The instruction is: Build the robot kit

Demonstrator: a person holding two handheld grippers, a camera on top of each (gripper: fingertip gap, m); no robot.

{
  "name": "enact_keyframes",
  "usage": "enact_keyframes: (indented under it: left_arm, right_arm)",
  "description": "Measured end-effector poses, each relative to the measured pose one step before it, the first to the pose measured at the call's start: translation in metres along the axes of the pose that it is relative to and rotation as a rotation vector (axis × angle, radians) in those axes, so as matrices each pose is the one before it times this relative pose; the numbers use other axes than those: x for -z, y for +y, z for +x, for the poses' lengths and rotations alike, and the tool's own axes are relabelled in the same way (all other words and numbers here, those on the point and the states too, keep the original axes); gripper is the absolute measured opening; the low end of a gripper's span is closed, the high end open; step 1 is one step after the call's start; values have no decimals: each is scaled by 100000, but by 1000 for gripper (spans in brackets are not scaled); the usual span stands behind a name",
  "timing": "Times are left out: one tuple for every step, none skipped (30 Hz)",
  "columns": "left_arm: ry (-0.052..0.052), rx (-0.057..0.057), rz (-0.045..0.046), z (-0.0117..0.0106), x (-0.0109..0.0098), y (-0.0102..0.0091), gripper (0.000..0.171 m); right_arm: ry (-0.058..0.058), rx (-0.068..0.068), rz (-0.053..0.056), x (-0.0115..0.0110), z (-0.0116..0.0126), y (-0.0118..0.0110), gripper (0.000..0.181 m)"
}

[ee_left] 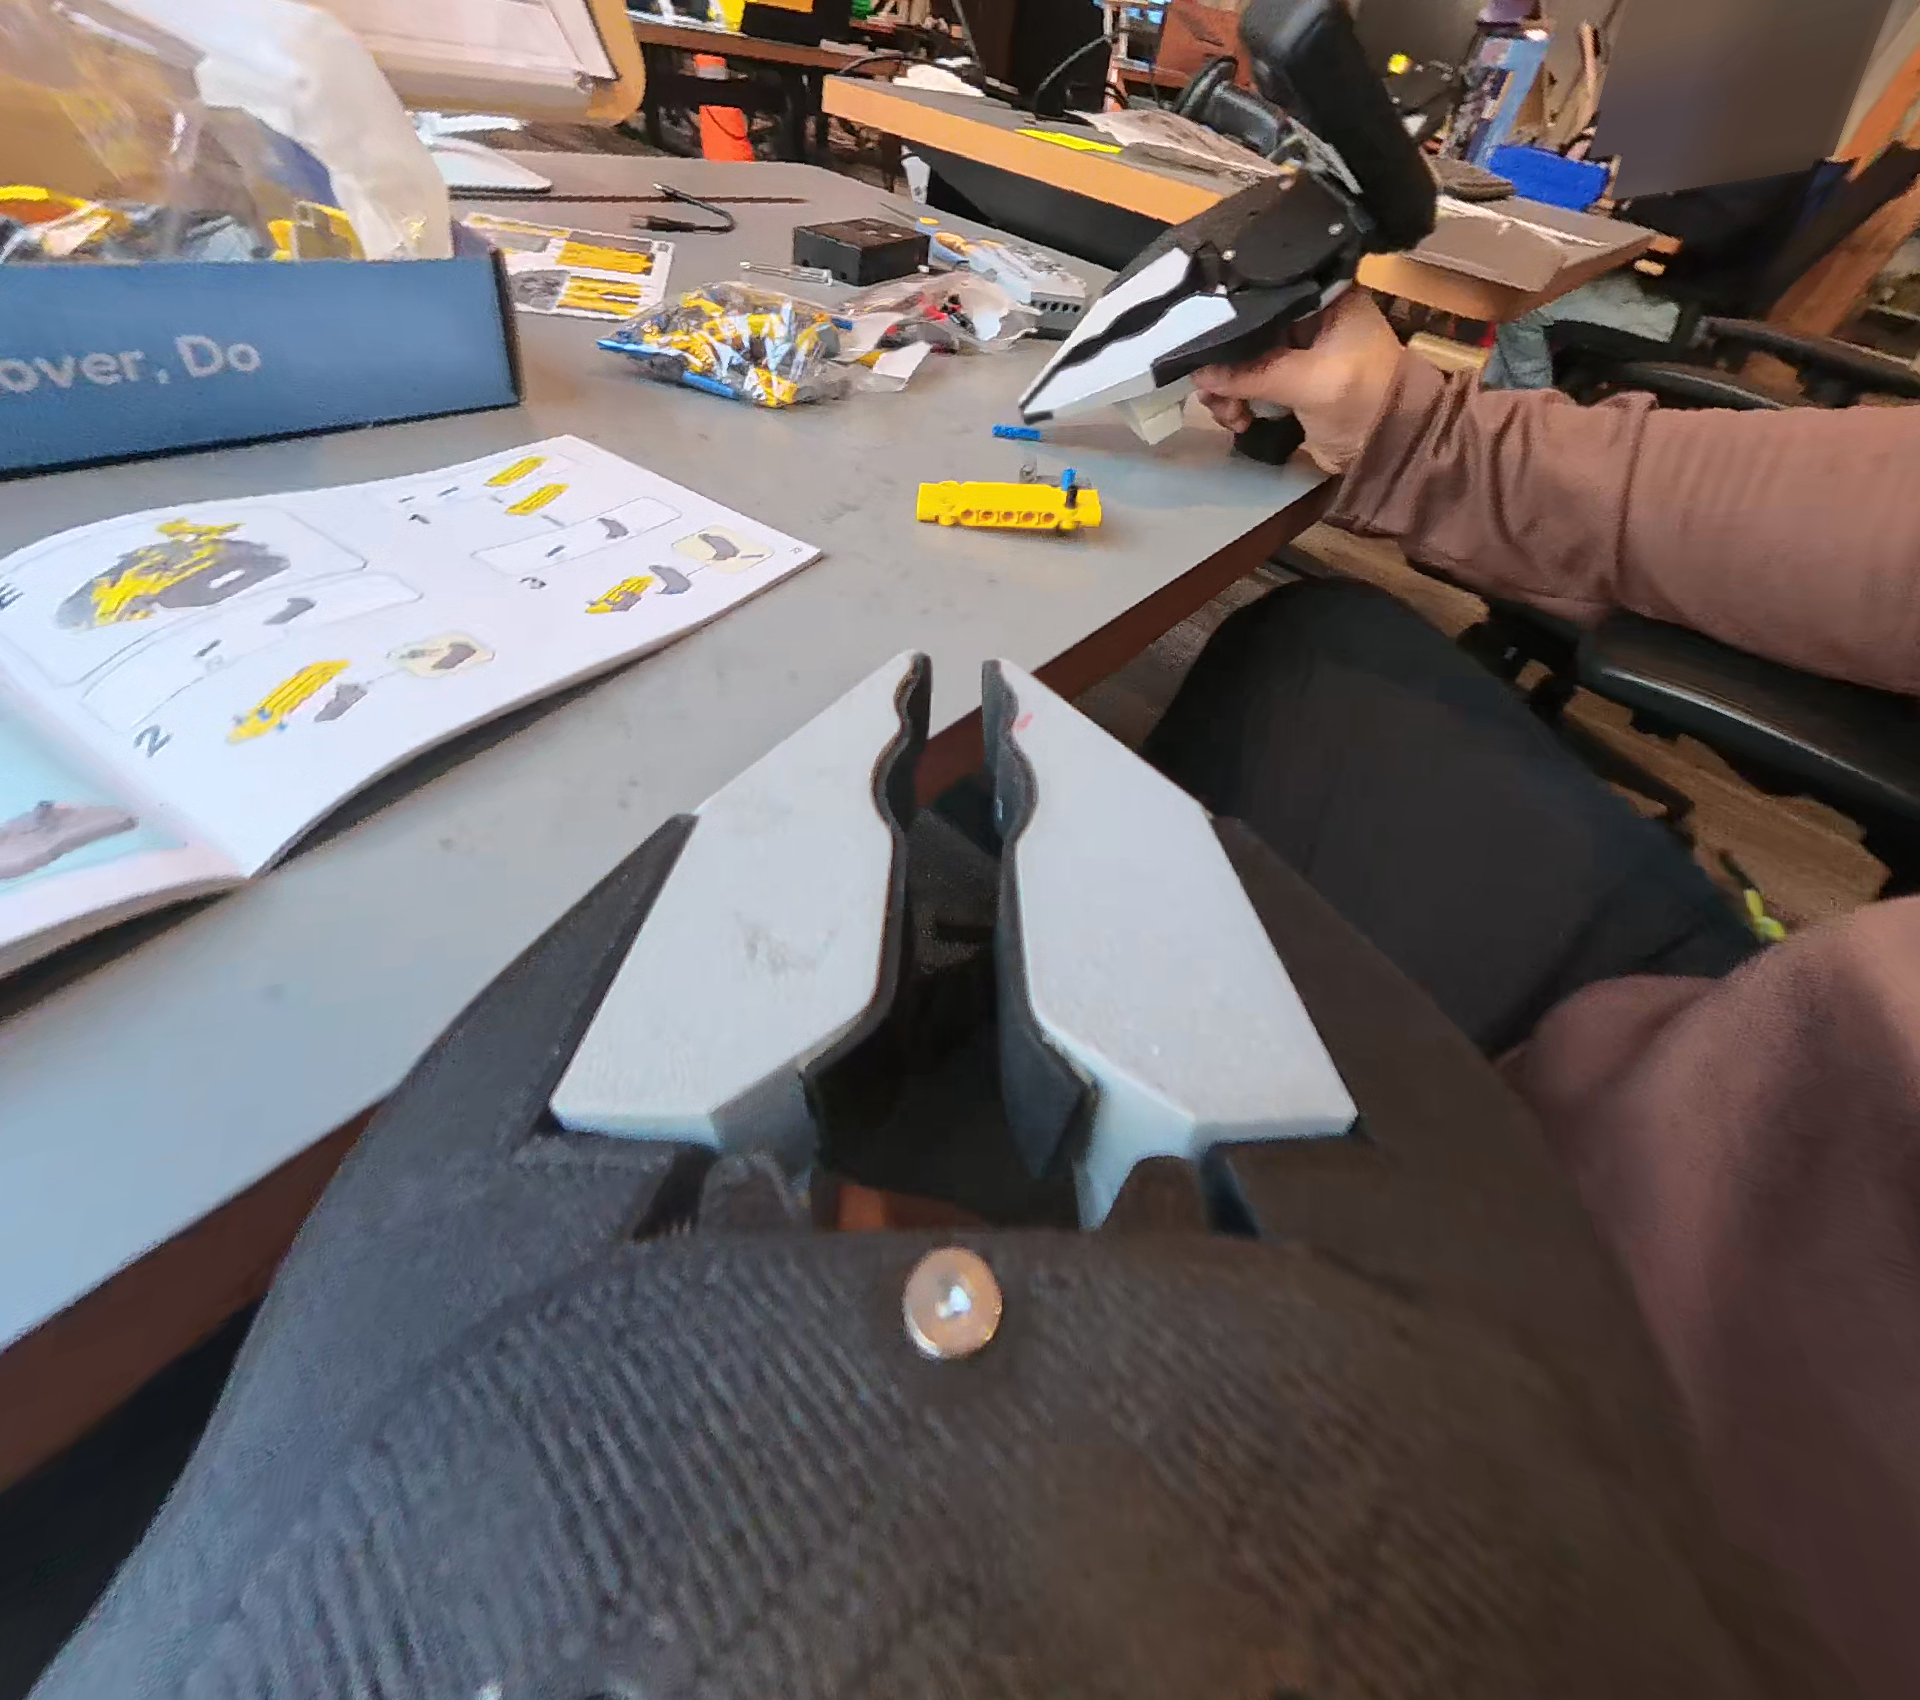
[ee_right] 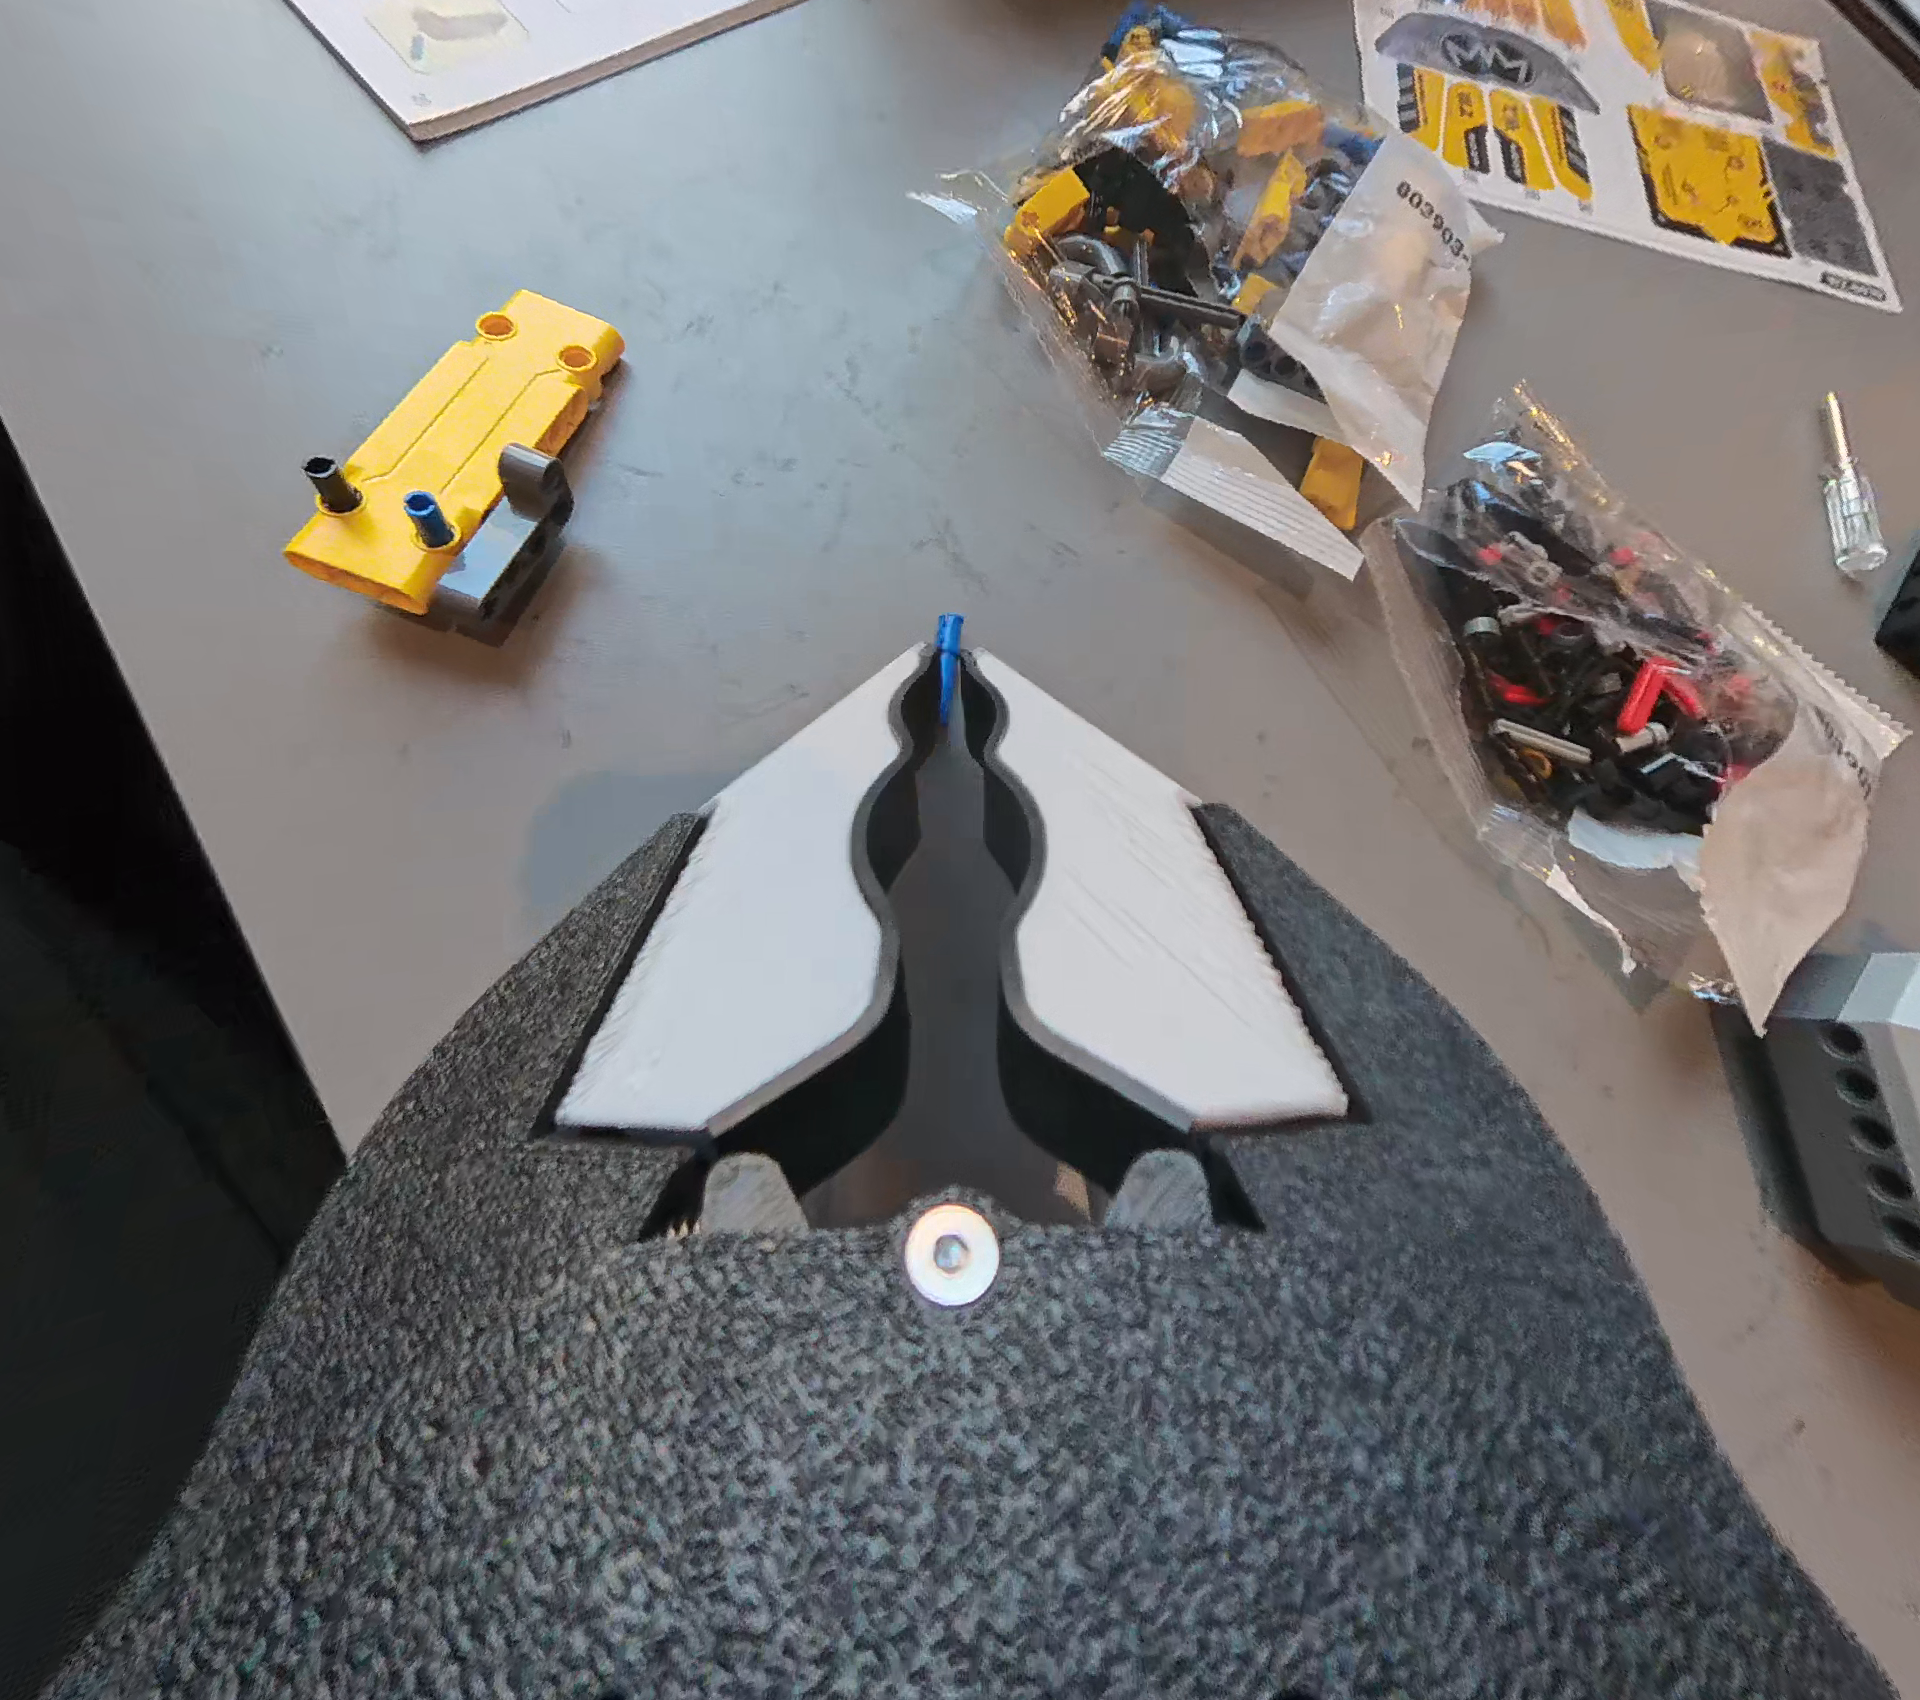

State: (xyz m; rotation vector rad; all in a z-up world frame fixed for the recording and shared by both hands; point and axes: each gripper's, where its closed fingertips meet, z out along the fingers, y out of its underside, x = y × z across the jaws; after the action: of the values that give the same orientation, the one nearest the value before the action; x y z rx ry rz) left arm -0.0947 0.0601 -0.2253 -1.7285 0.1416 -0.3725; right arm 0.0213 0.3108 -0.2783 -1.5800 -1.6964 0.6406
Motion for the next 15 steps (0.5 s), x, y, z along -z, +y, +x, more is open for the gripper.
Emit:
enact_keyframes:
  left_arm:
    - [1066, -1868, -349, 54, -334, -133, 7]
    - [778, -1504, -200, 55, -303, -136, 7]
    - [1259, -686, 359, 156, -288, -127, 7]
    - [1544, 352, 365, 179, -302, -61, 7]
    - [1806, 1100, 6, 177, -366, -46, 7]
    - [2201, 660, -192, 193, -409, -39, 8]
    - [1392, -424, -429, 57, -473, -7, 8]
    - [20, -1203, -425, -159, -505, 12, 8]
    - [-214, -1367, -62, -190, -530, -69, 8]
    - [295, -1166, 357, -95, -541, -133, 8]
    - [297, -603, 642, -54, -529, -165, 8]
    - [432, -184, 909, -20, -501, -184, 8]
    - [1166, -163, 602, 114, -459, -141, 8]
    - [1593, -1394, 1016, 149, -419, 3, 8]
    - [-311, -2233, -435, -142, -408, 302, 7]
  right_arm:
    - [79, -419, 596, 31, 91, -79, 5]
    - [32, -604, 386, 13, 89, -60, 6]
    - [874, -563, 787, 47, 186, -112, 8]
    - [1909, -311, 1146, 104, 298, -151, 8]
    - [2172, -200, 1357, 125, 318, -162, 8]
    - [2131, -301, 1649, 175, 290, -198, 8]
    - [2792, -241, 2266, 272, 355, -267, 8]
    - [3397, -285, 3053, 360, 433, -352, 9]
    - [3516, -552, 3666, 436, 466, -431, 9]
    - [4271, -908, 3761, 459, 618, -444, 9]
    - [5137, -1290, 3213, 423, 759, -366, 7]
    - [4081, -1127, 2317, 309, 614, -264, 5]
    - [1098, -389, 1122, 151, 163, -125, 4]
    - [-979, 41, -907, -4, -154, 140, 1]
    - [-2076, -82, -2995, -163, -270, 442, 0]
